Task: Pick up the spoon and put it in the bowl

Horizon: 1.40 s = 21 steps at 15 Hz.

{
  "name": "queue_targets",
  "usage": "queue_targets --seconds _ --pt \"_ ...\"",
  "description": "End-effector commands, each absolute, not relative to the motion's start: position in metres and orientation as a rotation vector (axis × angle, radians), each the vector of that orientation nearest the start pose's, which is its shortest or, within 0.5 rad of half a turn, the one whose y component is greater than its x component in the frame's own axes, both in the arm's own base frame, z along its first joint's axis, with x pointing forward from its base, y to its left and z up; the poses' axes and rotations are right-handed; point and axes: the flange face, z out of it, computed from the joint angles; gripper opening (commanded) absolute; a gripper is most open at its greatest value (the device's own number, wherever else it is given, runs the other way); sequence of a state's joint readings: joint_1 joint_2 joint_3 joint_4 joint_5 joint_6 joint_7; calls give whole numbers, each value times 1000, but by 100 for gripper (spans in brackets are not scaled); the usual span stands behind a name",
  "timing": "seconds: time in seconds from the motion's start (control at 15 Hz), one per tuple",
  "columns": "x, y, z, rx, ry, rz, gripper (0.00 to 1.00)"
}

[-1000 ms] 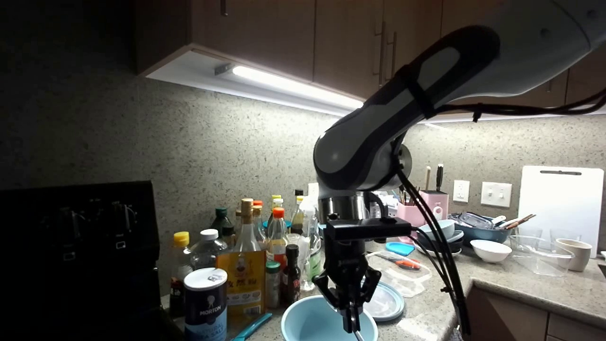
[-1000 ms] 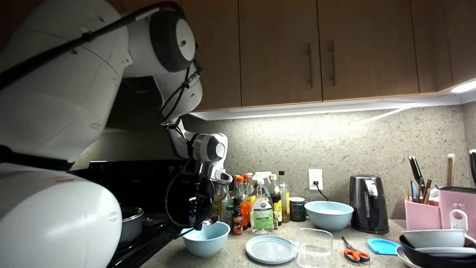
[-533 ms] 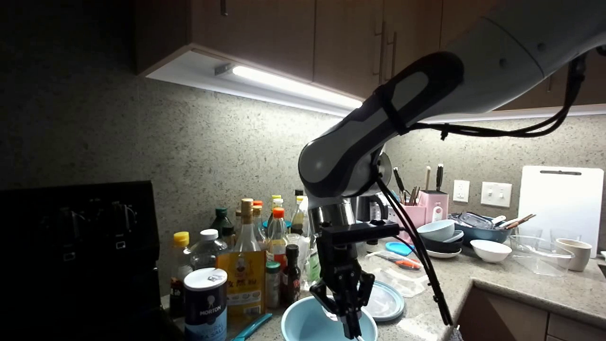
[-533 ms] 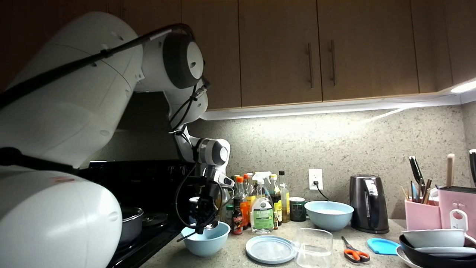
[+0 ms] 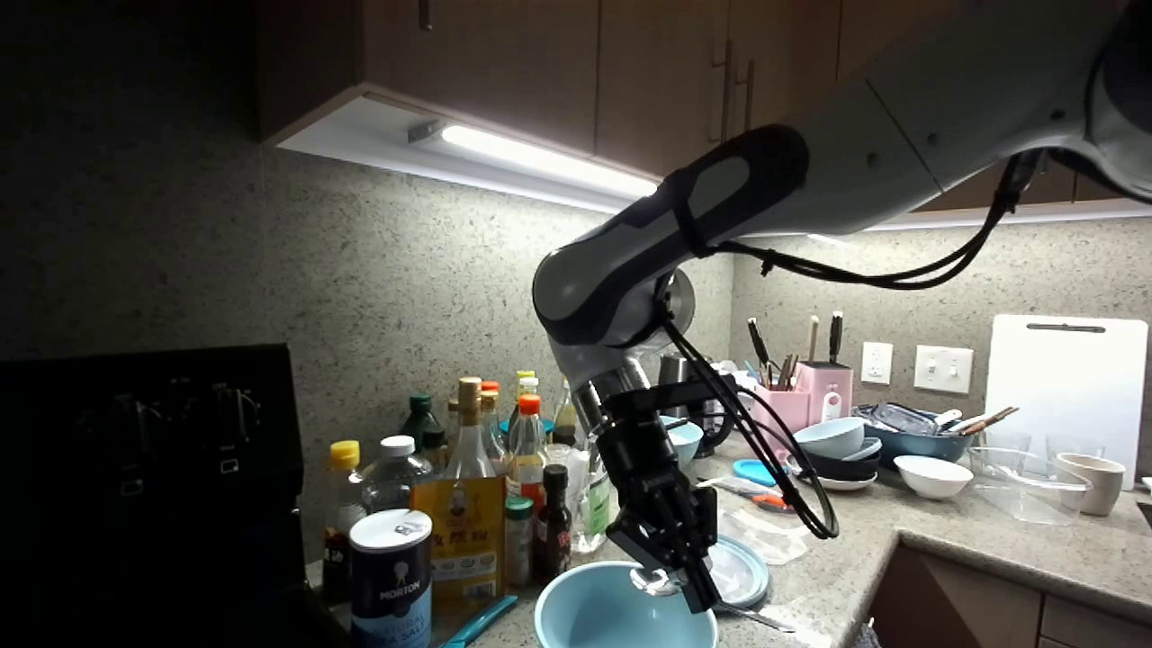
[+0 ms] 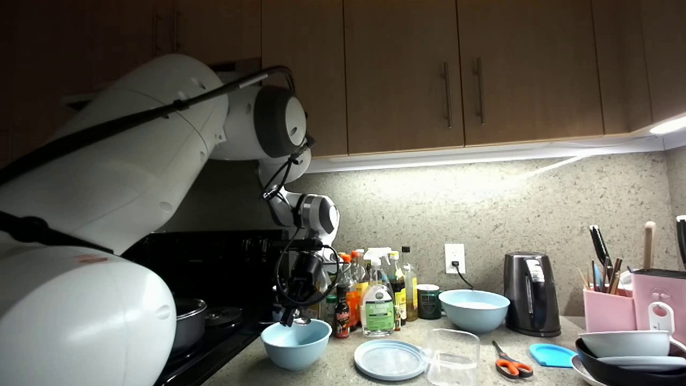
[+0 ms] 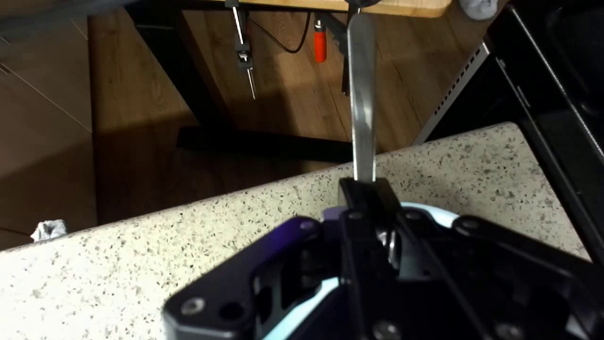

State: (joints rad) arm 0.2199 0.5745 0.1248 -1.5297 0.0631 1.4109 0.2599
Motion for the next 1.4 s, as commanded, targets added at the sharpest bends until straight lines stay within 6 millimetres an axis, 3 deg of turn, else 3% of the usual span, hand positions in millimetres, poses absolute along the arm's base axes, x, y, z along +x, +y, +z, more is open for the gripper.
queue_targets --seconds 0.0,0.2,0.27,0.53,1.0,1.07,1.2,1.33 --pt "601 215 282 -2989 -252 1145 8" --pt "618 222 268 -2970 -269 1091 8" --pt "607 219 274 -2981 -221 1100 10" --pt "618 222 259 -2973 -213 1103 8" --pt "619 218 241 -2948 -202 1165 7" --pt "619 217 239 -2955 -188 1160 35" --pt "619 216 237 -2950 -188 1165 40" --pt "619 215 237 -2943 -188 1167 53"
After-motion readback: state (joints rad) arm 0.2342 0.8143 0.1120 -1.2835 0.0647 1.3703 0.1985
